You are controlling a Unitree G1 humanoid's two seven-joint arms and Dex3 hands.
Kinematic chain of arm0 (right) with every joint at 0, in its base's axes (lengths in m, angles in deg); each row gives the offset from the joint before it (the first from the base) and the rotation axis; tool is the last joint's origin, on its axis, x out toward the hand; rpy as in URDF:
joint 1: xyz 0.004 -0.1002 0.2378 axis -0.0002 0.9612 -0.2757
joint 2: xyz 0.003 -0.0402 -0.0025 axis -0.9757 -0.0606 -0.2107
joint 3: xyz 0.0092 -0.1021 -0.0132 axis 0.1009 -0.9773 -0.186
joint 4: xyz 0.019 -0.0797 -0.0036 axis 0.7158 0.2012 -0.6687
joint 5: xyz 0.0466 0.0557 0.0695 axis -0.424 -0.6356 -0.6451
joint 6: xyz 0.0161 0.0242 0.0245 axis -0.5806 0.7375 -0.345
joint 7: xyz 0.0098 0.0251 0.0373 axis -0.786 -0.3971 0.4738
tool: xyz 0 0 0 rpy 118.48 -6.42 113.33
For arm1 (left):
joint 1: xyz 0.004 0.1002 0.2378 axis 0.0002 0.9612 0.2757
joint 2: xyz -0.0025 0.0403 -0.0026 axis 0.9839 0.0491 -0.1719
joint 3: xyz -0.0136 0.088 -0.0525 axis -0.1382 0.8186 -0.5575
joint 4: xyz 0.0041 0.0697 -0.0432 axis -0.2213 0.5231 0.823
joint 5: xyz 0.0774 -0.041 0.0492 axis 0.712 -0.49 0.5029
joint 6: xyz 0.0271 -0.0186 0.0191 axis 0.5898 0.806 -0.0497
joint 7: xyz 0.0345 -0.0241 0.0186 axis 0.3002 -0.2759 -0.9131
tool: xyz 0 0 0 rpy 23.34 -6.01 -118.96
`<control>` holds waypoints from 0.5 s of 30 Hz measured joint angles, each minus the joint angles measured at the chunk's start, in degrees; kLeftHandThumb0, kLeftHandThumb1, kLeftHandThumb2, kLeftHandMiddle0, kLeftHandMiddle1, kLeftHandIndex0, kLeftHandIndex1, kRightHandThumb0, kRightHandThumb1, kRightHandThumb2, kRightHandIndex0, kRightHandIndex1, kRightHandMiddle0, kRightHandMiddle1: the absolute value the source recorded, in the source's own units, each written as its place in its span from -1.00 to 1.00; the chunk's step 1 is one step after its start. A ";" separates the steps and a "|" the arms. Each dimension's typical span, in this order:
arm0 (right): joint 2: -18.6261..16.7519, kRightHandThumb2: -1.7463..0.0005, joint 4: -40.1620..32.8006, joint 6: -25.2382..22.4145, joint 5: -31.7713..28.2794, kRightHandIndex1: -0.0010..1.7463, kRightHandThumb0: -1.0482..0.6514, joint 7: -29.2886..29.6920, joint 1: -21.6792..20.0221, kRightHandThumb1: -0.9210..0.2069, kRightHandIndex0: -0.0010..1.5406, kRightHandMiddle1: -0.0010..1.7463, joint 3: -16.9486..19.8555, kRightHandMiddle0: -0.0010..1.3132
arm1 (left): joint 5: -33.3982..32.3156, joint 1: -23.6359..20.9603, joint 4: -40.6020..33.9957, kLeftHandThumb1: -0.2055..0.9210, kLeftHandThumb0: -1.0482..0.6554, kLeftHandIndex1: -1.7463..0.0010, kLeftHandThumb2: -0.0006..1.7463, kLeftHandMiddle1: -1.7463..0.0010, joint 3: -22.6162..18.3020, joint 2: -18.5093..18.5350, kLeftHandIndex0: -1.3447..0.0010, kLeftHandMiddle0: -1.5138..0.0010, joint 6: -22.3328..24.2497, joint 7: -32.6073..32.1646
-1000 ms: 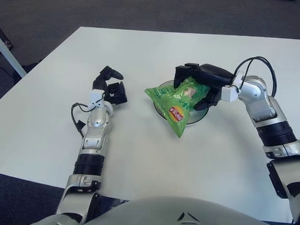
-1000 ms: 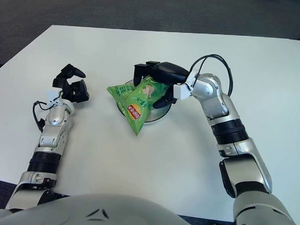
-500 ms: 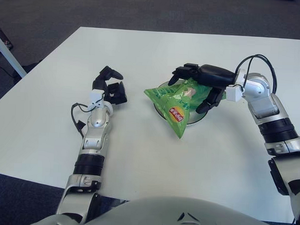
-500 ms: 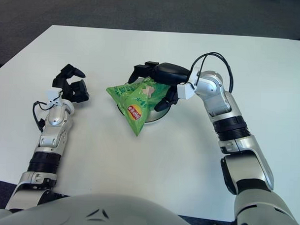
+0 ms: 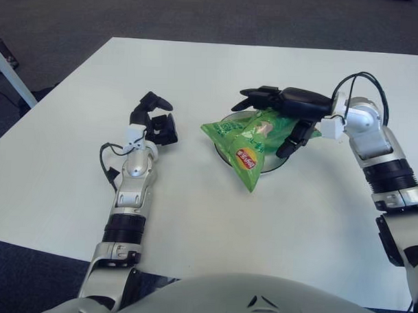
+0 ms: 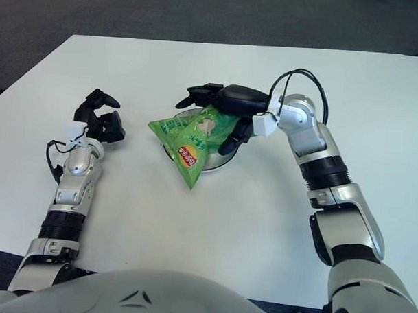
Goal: Put the snack into the plate.
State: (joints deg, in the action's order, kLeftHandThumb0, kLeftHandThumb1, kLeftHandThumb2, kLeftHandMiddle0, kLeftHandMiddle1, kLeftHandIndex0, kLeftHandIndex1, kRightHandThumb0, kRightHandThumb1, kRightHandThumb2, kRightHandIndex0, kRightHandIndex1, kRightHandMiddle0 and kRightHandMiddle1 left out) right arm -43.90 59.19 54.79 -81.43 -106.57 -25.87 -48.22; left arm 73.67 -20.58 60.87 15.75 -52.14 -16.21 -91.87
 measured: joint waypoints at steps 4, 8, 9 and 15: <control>2.25 0.30 -1.08 -2.11 -2.86 -1.00 -0.86 -2.00 -0.32 -0.35 -1.00 -0.94 1.46 -1.00 | -0.01 -0.05 0.21 -0.17 -0.36 -1.00 0.59 -1.00 0.00 -0.01 0.02 -0.79 -0.20 0.09; 4.07 0.29 -2.85 -4.62 -3.84 -1.00 -0.88 -3.10 -1.04 -0.38 -1.00 -0.98 2.91 -1.00 | -0.01 -0.06 0.50 -0.17 -0.36 -1.00 0.59 -1.00 -0.02 0.00 0.02 -0.79 -0.63 0.15; 4.17 0.30 -3.00 -4.75 -3.84 -1.00 -0.90 -3.05 -1.22 -0.39 -1.00 -0.99 3.22 -1.00 | -0.02 -0.06 0.62 -0.17 -0.36 -1.00 0.59 -1.00 -0.03 -0.01 0.02 -0.79 -0.75 0.15; 3.56 0.31 -1.26 -2.43 -4.48 -1.00 -0.89 -2.18 -1.83 -0.42 -1.00 -1.00 4.56 -1.00 | -0.08 -0.43 1.59 -0.17 -0.36 -1.00 0.59 -1.00 -0.04 -0.01 0.02 -0.79 -1.18 0.19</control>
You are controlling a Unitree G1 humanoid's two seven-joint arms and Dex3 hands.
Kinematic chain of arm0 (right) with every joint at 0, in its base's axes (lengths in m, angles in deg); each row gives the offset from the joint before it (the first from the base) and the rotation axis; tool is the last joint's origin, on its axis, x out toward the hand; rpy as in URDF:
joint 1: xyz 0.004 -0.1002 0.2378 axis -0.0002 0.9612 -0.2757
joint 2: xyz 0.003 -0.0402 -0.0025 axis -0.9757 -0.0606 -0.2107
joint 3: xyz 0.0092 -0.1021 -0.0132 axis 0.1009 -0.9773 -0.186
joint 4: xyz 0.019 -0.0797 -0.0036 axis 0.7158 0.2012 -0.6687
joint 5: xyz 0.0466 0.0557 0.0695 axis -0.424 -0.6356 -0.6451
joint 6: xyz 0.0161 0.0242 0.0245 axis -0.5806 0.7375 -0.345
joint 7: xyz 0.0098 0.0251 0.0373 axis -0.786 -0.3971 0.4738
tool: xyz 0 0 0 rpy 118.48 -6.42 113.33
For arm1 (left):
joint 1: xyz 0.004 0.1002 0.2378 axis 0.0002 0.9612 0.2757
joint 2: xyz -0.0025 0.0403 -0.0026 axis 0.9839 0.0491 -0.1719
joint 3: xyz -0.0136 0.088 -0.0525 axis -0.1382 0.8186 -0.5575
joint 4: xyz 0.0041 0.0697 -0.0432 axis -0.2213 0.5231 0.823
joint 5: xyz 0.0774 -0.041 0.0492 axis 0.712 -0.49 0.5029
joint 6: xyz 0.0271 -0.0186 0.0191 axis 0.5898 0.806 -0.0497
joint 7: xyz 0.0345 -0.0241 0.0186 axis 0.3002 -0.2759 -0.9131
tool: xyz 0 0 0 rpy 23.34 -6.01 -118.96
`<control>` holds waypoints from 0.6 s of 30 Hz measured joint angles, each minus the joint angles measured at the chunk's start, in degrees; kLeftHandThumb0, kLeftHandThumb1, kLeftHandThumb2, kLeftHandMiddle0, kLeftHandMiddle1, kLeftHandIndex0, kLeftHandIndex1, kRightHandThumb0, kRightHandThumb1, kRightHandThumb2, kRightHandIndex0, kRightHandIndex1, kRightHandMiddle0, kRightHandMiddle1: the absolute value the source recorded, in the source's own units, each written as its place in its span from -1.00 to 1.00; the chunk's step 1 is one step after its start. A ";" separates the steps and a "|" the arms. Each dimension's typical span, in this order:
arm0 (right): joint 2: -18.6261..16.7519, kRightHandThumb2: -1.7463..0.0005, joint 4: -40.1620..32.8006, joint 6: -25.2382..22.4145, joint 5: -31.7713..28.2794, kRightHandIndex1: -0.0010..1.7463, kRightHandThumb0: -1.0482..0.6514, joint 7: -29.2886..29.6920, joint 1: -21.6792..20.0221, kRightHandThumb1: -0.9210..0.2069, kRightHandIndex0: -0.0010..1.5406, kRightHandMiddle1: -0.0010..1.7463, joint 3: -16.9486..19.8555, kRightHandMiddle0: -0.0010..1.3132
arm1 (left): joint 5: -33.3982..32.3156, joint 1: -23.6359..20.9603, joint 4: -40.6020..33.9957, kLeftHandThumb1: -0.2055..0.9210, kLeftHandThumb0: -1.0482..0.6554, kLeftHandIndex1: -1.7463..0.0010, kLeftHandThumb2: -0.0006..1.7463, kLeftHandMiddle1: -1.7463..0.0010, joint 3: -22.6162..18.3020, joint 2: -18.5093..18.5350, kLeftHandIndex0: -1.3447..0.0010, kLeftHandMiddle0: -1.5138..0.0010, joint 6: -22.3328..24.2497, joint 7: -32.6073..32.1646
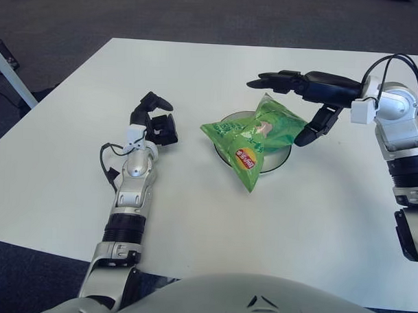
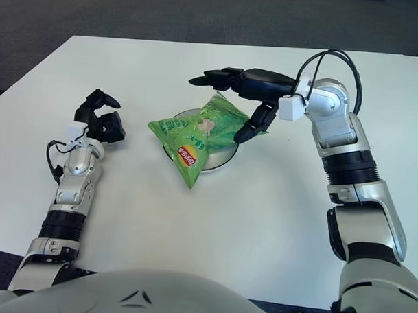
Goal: Put the snack into the plate.
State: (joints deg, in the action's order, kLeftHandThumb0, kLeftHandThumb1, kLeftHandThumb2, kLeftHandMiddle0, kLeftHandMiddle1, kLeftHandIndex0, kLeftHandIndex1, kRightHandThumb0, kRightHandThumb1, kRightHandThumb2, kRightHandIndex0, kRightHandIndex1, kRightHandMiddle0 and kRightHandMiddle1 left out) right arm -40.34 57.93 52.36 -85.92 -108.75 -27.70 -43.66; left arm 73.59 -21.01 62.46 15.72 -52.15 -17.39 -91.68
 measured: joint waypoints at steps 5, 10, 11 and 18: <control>-0.43 0.31 3.37 3.64 -0.99 -1.00 -0.88 0.82 -0.80 -0.41 -1.00 -1.00 1.66 -1.00 | -0.32 -0.30 0.31 -0.18 -0.36 -1.00 0.59 -1.00 -0.04 -0.08 0.01 -0.79 -0.45 0.22; 1.13 0.31 4.51 4.40 -0.90 -1.00 -0.88 0.83 -1.73 -0.40 -1.00 -1.00 2.90 -1.00 | -0.43 -0.40 0.50 -0.18 -0.36 -1.00 0.60 -1.00 -0.09 -0.13 0.01 -0.79 -0.68 0.29; 1.48 0.32 4.52 4.47 -0.82 -1.00 -0.89 0.83 -1.77 -0.39 -1.00 -1.00 3.08 -1.00 | -0.43 -0.40 0.53 -0.18 -0.36 -1.00 0.60 -1.00 -0.11 -0.13 0.01 -0.79 -0.68 0.29; 3.62 0.33 4.51 4.68 2.88 -1.00 -0.90 3.40 -1.75 -0.36 -1.00 -1.00 4.18 -1.00 | -0.44 -0.40 0.73 -0.18 -0.36 -1.00 0.59 -1.00 -0.35 -0.13 0.01 -0.79 -0.68 0.30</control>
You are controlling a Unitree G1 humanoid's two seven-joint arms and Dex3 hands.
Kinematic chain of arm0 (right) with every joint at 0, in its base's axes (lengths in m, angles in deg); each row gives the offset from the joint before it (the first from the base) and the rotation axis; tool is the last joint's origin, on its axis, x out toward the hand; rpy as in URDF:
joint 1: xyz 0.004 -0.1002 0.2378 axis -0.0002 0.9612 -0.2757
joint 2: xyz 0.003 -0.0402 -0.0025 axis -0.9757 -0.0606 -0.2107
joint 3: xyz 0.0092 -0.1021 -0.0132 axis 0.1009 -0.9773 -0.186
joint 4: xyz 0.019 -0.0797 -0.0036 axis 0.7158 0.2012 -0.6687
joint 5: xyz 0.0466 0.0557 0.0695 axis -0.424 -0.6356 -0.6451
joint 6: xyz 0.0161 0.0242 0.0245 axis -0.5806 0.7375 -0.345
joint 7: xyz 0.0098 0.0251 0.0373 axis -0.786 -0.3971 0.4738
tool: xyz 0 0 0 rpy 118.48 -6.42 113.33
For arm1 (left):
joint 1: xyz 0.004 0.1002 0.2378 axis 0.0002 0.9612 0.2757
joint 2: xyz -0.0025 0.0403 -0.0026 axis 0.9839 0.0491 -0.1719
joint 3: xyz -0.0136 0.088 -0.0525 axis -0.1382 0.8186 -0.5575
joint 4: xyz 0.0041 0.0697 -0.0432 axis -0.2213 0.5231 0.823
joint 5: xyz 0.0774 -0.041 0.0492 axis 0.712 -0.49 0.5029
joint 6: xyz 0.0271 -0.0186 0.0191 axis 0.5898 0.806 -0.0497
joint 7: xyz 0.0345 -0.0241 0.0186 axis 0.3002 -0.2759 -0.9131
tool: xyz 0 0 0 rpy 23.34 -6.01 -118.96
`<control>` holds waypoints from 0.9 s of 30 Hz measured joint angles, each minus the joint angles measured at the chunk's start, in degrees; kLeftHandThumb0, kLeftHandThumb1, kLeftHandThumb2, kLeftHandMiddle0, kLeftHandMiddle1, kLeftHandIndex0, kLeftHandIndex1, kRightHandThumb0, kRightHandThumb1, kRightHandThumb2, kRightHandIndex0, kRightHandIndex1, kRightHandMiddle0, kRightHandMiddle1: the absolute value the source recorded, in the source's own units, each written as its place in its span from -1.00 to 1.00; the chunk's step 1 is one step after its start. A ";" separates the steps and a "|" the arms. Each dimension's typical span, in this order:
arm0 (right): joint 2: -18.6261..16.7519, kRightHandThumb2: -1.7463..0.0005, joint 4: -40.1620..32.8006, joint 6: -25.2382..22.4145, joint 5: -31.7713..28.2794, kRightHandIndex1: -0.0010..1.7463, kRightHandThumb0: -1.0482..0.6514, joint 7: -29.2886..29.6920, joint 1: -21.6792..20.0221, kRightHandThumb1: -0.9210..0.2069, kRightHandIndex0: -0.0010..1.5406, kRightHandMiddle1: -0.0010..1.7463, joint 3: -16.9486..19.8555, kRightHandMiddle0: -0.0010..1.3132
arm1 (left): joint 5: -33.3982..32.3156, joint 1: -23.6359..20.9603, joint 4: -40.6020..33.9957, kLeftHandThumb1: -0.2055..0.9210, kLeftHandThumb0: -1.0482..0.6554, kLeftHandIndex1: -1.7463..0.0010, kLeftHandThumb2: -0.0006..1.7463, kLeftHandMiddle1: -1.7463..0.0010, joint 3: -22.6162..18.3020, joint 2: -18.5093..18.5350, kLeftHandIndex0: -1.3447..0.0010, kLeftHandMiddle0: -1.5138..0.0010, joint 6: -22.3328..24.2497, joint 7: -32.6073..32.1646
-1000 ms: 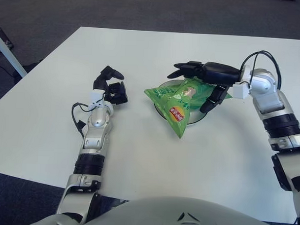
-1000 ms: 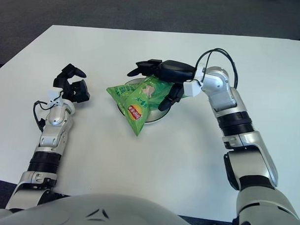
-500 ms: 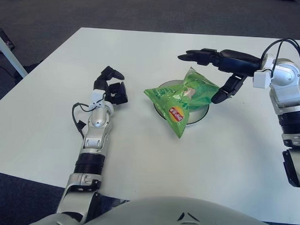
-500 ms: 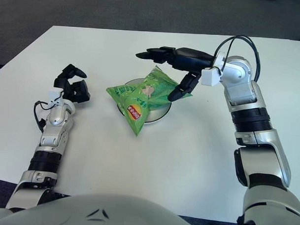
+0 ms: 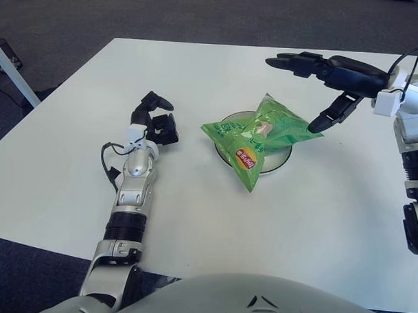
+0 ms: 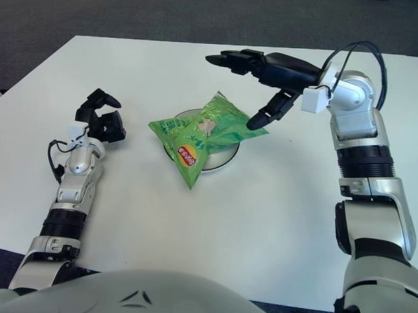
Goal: Put the snack into the plate.
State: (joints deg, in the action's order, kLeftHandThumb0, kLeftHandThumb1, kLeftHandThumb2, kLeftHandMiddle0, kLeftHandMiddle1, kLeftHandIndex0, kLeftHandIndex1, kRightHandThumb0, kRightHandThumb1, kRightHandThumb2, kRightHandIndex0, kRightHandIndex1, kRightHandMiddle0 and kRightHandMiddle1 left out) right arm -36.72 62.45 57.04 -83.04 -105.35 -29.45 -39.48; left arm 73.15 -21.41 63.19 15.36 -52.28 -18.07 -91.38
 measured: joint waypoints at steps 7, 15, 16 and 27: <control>1.96 0.21 1.17 -0.76 4.31 -0.59 -0.75 4.32 0.48 -0.56 -0.95 -0.66 1.28 -1.00 | 0.00 -0.04 0.03 -0.17 -0.36 -1.00 0.59 -1.00 -0.10 0.00 0.02 -0.79 0.00 0.17; 2.19 0.15 1.91 -7.68 -5.34 -0.09 -0.59 -0.49 1.66 -0.81 -0.88 -0.39 3.08 -1.00 | 0.00 -0.04 0.21 -0.16 -0.36 -1.00 0.58 -1.00 -0.34 0.02 0.02 -0.80 -0.02 0.44; 2.28 0.18 1.69 -8.52 -5.30 -0.11 -0.61 -0.56 1.70 -0.86 -0.89 -0.38 3.08 -1.00 | 0.00 -0.05 0.25 -0.16 -0.36 -1.00 0.58 -1.00 -0.36 0.02 0.02 -0.80 -0.02 0.47; 3.03 0.12 -4.80 -27.57 -0.30 -0.14 -0.55 5.76 4.70 -0.82 -0.94 -0.23 4.54 -1.00 | -0.07 -0.73 1.74 -0.18 -0.36 -1.00 0.59 -1.00 -0.88 0.04 0.01 -0.81 -0.35 0.73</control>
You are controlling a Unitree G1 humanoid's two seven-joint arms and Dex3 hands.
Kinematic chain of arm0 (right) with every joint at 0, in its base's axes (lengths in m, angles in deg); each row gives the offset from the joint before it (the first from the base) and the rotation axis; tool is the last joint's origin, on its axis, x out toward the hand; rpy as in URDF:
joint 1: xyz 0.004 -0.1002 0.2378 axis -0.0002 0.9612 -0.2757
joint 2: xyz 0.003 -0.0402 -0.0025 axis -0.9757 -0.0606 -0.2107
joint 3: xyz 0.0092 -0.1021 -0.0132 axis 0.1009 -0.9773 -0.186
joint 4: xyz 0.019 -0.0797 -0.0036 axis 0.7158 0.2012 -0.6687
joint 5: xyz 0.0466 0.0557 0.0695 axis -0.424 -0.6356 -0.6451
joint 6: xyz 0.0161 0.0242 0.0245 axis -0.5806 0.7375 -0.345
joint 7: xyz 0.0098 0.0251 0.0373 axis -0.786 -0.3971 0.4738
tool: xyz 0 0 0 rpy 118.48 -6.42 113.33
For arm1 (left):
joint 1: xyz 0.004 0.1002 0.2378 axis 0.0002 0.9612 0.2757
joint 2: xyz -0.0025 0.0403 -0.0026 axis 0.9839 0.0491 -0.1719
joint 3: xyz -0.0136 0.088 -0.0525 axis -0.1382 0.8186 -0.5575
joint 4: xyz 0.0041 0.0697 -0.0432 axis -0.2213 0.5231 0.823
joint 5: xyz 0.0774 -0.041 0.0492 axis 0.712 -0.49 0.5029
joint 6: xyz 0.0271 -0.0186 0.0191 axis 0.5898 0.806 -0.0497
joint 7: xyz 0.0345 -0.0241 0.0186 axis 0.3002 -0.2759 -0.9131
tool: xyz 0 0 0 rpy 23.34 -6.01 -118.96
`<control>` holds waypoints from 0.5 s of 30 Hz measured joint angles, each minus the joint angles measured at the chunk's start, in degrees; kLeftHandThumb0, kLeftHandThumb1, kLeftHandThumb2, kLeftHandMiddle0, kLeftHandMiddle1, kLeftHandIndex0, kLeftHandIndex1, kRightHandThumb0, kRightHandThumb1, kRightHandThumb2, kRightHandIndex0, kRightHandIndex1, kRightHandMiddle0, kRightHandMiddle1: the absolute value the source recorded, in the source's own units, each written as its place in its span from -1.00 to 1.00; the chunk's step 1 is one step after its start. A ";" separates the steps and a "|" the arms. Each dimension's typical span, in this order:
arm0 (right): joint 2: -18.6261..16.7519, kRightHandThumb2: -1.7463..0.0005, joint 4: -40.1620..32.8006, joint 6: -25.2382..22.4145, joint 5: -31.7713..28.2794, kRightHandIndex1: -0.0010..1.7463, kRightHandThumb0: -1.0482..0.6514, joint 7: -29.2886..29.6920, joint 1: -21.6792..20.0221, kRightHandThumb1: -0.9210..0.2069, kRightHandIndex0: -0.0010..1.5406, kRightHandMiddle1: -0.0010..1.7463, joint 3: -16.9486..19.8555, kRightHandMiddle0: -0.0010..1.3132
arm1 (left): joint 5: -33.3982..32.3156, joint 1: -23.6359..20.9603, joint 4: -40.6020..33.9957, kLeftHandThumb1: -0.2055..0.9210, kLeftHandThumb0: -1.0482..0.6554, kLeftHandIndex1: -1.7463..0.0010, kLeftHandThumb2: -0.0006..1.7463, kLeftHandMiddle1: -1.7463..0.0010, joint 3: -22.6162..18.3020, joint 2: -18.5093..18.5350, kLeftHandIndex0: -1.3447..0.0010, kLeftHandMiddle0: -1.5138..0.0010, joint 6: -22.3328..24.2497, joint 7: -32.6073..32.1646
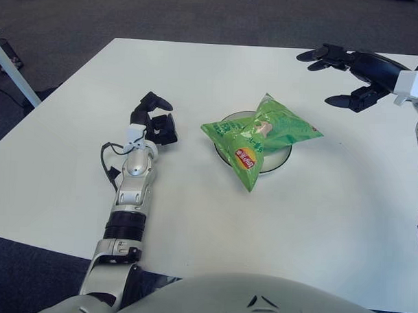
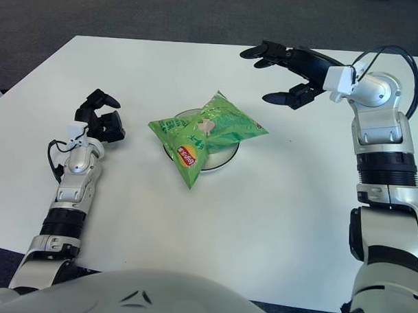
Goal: Put the snack into the plate.
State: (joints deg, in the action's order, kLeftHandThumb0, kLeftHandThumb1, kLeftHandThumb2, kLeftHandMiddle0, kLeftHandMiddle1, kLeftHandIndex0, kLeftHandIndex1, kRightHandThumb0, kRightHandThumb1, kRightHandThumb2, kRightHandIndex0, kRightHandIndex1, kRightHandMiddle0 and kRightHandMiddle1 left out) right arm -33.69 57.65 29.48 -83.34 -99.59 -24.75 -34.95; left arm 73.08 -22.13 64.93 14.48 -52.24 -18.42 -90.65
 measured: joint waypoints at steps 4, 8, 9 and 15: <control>-1.14 0.18 -1.47 -4.03 5.98 -0.17 -0.63 8.85 1.90 -0.95 -0.96 -0.06 0.71 -1.00 | -0.03 -0.21 0.51 -0.20 -0.37 -1.00 0.61 -1.00 -0.06 0.00 0.00 -0.80 -0.62 0.38; -2.83 0.14 3.07 -5.19 8.23 -0.18 -0.67 15.48 2.06 -0.99 -0.98 -0.19 0.88 -1.00 | 0.00 -0.58 0.60 -0.21 -0.37 -1.00 0.62 -1.00 -0.06 0.15 -0.01 -0.80 -0.87 0.58; -3.08 0.14 5.40 -4.80 8.25 -0.20 -0.67 16.51 1.86 -0.99 -0.98 -0.23 0.88 -1.00 | 0.04 -0.81 0.43 -0.21 -0.37 -1.00 0.62 -1.00 -0.02 0.17 -0.01 -0.80 -0.91 0.59; -7.01 0.06 14.72 -7.44 6.71 -0.35 -0.59 20.59 1.56 -1.00 -1.00 -0.51 1.60 -1.00 | 0.17 -0.80 1.26 -0.24 -0.38 -1.00 0.64 -1.00 -0.37 0.06 -0.03 -0.83 -1.66 0.56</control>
State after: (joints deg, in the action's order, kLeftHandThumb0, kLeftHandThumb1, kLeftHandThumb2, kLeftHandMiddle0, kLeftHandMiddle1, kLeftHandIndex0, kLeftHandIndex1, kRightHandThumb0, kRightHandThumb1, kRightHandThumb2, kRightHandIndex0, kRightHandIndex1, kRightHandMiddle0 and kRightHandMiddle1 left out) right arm -40.70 72.37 22.03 -76.63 -79.00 -23.19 -33.35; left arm 73.25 -22.93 66.19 14.11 -52.17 -20.08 -90.09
